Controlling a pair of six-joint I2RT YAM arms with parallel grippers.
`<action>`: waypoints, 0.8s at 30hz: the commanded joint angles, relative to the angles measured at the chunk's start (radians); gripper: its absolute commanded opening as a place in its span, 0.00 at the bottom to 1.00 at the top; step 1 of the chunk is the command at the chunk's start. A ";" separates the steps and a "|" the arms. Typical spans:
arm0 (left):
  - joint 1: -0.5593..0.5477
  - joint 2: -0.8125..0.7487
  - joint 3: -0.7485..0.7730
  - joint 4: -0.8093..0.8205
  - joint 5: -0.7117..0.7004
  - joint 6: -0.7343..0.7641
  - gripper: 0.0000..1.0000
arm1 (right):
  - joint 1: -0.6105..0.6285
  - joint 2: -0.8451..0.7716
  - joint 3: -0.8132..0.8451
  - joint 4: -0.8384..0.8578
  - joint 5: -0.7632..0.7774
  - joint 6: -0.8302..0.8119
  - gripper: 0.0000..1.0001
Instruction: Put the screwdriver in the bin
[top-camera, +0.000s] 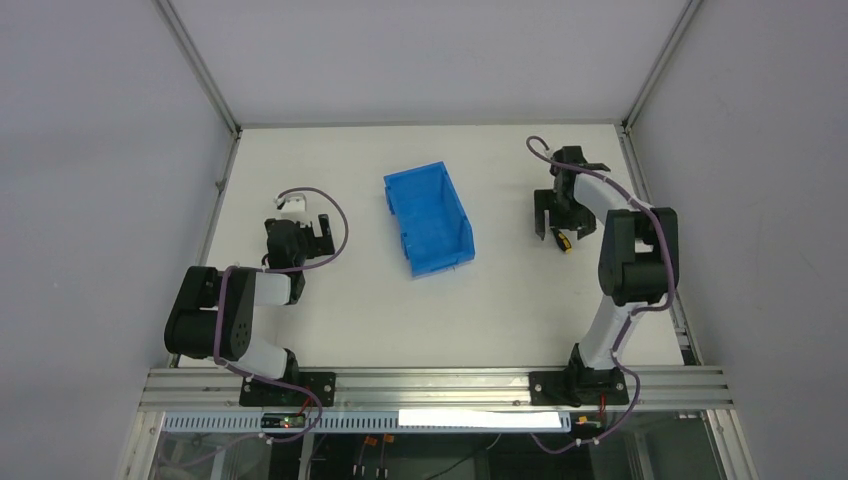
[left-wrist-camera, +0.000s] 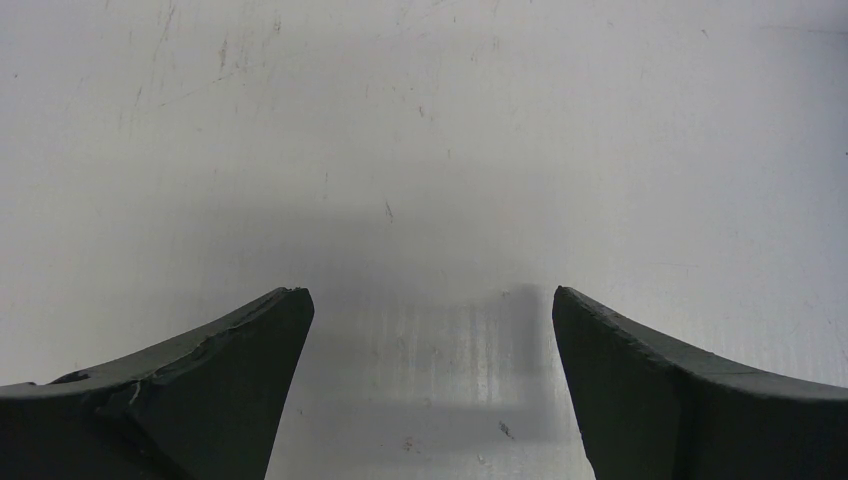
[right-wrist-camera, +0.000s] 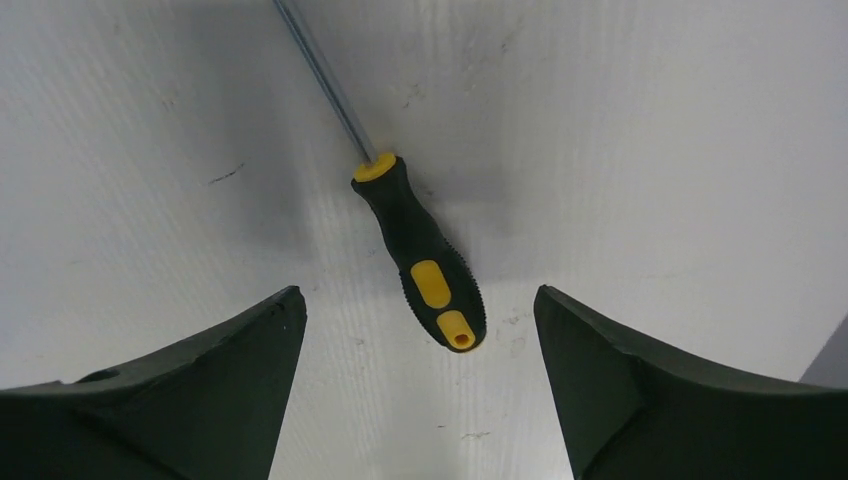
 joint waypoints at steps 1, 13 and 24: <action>0.014 0.002 0.022 0.041 0.020 -0.004 1.00 | -0.015 0.091 0.100 -0.126 -0.055 -0.067 0.83; 0.014 0.002 0.023 0.041 0.020 -0.005 1.00 | -0.021 0.141 0.112 -0.162 -0.096 -0.069 0.00; 0.013 0.002 0.022 0.041 0.020 -0.004 1.00 | 0.034 -0.090 0.335 -0.404 -0.067 -0.018 0.00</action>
